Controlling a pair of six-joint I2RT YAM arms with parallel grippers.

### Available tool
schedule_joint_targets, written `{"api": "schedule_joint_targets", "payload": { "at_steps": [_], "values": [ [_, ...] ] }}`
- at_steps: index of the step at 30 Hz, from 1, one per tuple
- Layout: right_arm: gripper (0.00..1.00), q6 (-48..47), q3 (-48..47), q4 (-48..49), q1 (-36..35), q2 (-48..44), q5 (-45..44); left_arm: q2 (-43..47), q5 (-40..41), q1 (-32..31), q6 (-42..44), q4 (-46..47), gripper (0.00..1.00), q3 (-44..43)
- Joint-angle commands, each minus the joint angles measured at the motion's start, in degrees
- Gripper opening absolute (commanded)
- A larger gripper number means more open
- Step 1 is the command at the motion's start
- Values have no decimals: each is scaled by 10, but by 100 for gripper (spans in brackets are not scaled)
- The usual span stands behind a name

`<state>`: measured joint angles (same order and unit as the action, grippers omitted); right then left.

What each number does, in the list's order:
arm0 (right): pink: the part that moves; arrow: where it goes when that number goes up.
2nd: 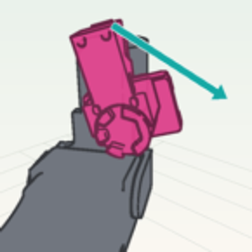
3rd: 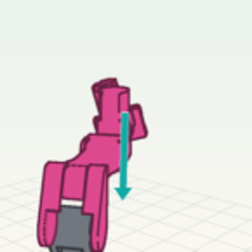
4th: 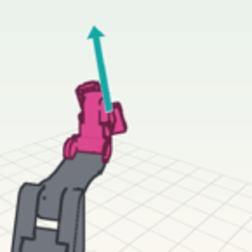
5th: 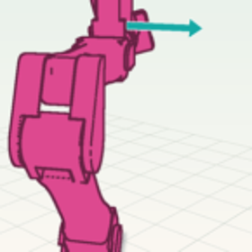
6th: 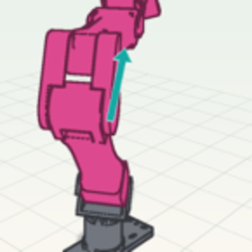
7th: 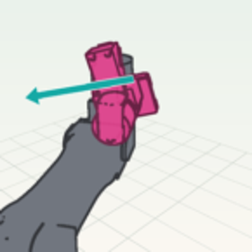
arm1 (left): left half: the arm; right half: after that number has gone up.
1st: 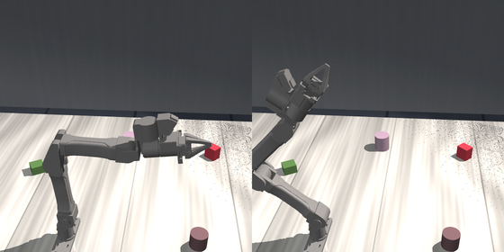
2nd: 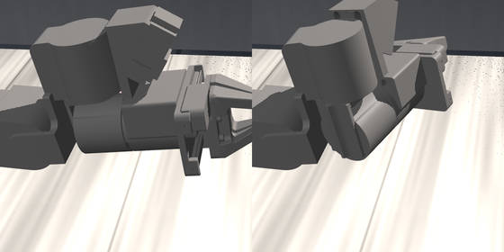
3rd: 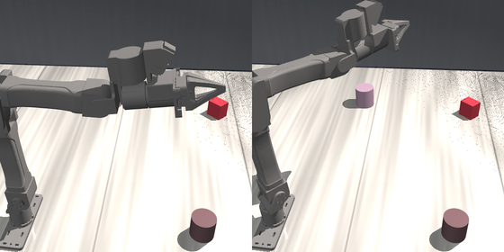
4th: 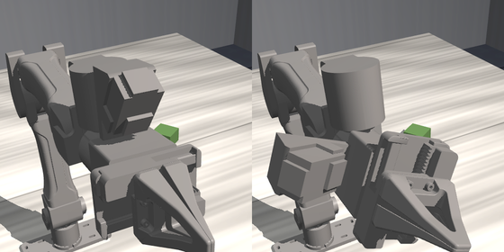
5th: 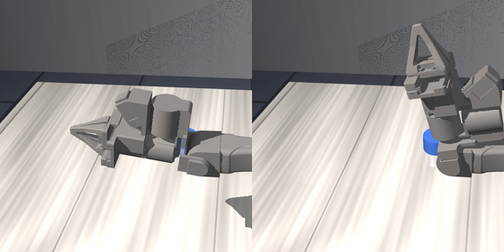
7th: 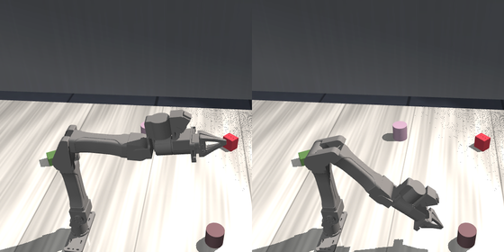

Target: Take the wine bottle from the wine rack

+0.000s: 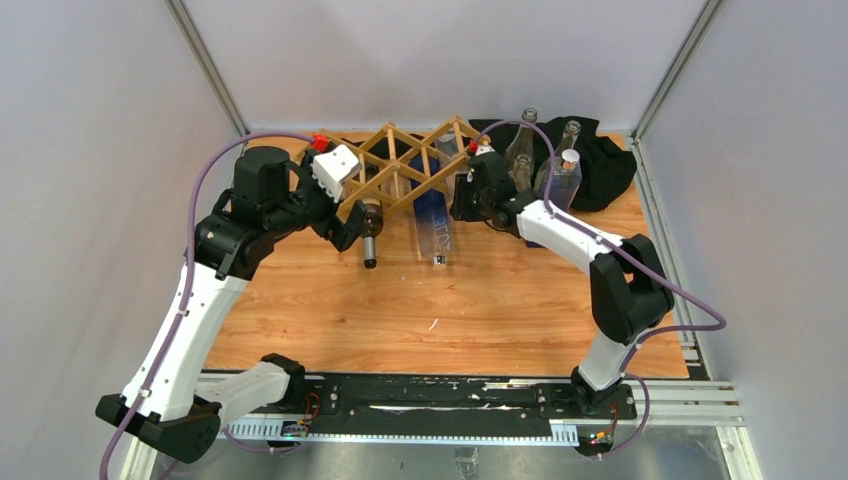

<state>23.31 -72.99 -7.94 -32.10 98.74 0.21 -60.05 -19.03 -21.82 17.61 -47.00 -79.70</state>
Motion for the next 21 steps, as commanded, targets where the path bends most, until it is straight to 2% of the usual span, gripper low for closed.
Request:
{"api": "schedule_joint_targets", "payload": {
  "at_steps": [1, 10, 16, 21],
  "values": [
    [0, 3, 30, 28, -1, -55, 22, 8, -14, 3, 12, -10, 100, 8],
    [0, 36, 147, 96, -2, -170, 82, 6, -20, 3, 39, -12, 100, 19],
    [0, 63, 214, 100, -2, -249, 127, 6, -18, 3, 69, -13, 100, 29],
    [0, 82, 251, 84, -3, -311, 132, 4, -18, 3, 92, -12, 100, 36]
  ]
}}
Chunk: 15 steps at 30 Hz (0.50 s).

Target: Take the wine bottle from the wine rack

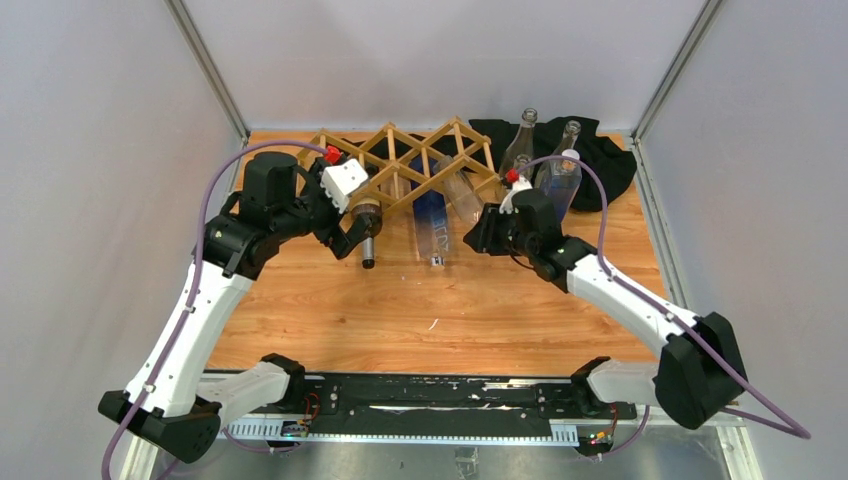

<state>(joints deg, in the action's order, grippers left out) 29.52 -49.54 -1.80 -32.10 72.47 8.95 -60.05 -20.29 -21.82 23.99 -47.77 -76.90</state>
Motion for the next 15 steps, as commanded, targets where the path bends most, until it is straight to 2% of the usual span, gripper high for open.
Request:
{"api": "schedule_joint_targets", "payload": {
  "at_steps": [1, 10, 15],
  "values": [
    [0, 22, 20, 21, -3, -58, 43, 3, -5, 3, 32, -5, 99, 9],
    [0, 27, 73, -41, -3, -148, 28, 7, -10, 3, 63, -5, 87, 20],
    [0, 31, 96, -56, -3, -202, 38, 11, -9, 3, 101, -5, 86, 38]
  ]
}}
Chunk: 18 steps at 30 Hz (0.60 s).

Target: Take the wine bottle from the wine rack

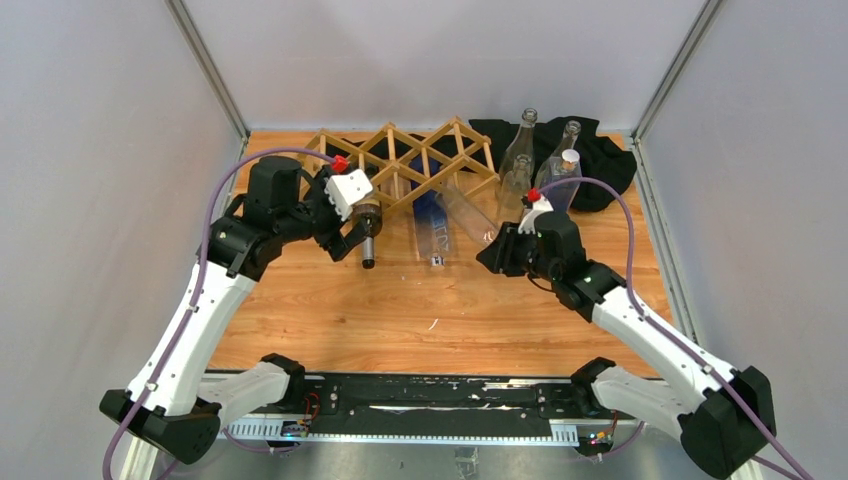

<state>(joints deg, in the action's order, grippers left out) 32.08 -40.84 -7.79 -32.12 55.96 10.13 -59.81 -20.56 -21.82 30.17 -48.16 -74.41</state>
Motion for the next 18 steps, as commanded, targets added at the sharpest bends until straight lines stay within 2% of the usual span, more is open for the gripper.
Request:
{"api": "schedule_joint_targets", "payload": {
  "at_steps": [1, 9, 18],
  "values": [
    [0, 5, 9, 1, -3, -45, 36, 10, -6, 3, 47, -1, 86, 18],
    [0, -5, -1, -27, -3, -83, 56, 6, -12, 2, 100, -1, 93, 39],
    [0, 3, -36, 12, -3, -87, 129, 1, -39, -10, 146, -1, 98, 55]
  ]
}}
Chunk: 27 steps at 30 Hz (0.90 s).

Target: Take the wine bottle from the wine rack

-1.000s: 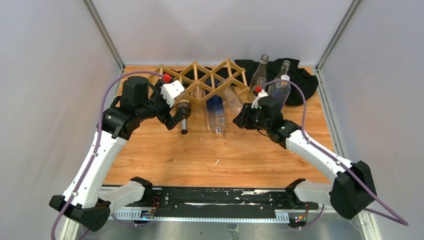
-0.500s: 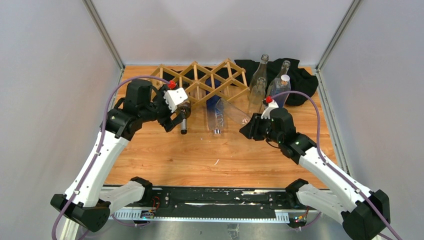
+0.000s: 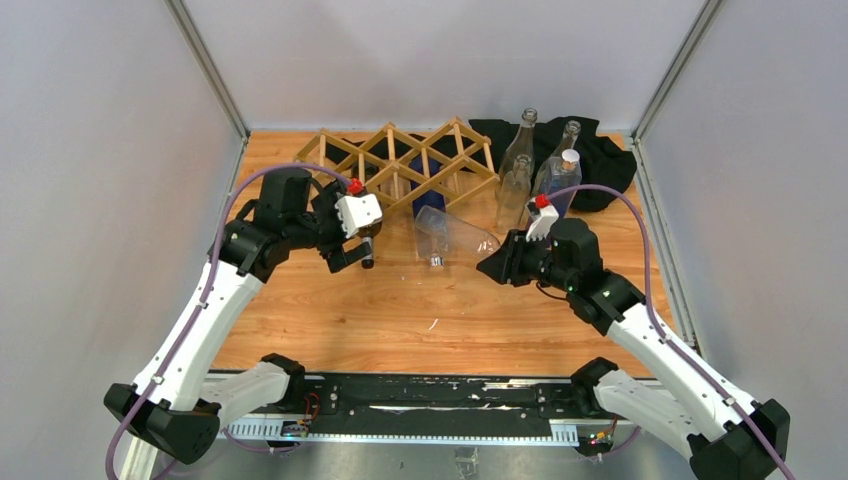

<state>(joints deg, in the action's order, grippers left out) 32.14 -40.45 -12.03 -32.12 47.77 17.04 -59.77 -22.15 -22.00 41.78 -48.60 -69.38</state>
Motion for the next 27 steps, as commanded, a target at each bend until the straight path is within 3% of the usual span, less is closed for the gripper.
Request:
{"api": "schedule_joint_targets", "payload": {
  "at_steps": [1, 13, 27],
  "values": [
    [0, 5, -45, 59, -3, -1, 69, 0, -25, -10, 35, 3, 99, 5],
    [0, 55, -53, 152, -10, 46, 170, -53, -34, -53, 85, 4, 100, -14],
    [0, 45, -104, 157, -46, 100, 224, -107, -12, -75, 125, 1, 100, -44]
  ]
}}
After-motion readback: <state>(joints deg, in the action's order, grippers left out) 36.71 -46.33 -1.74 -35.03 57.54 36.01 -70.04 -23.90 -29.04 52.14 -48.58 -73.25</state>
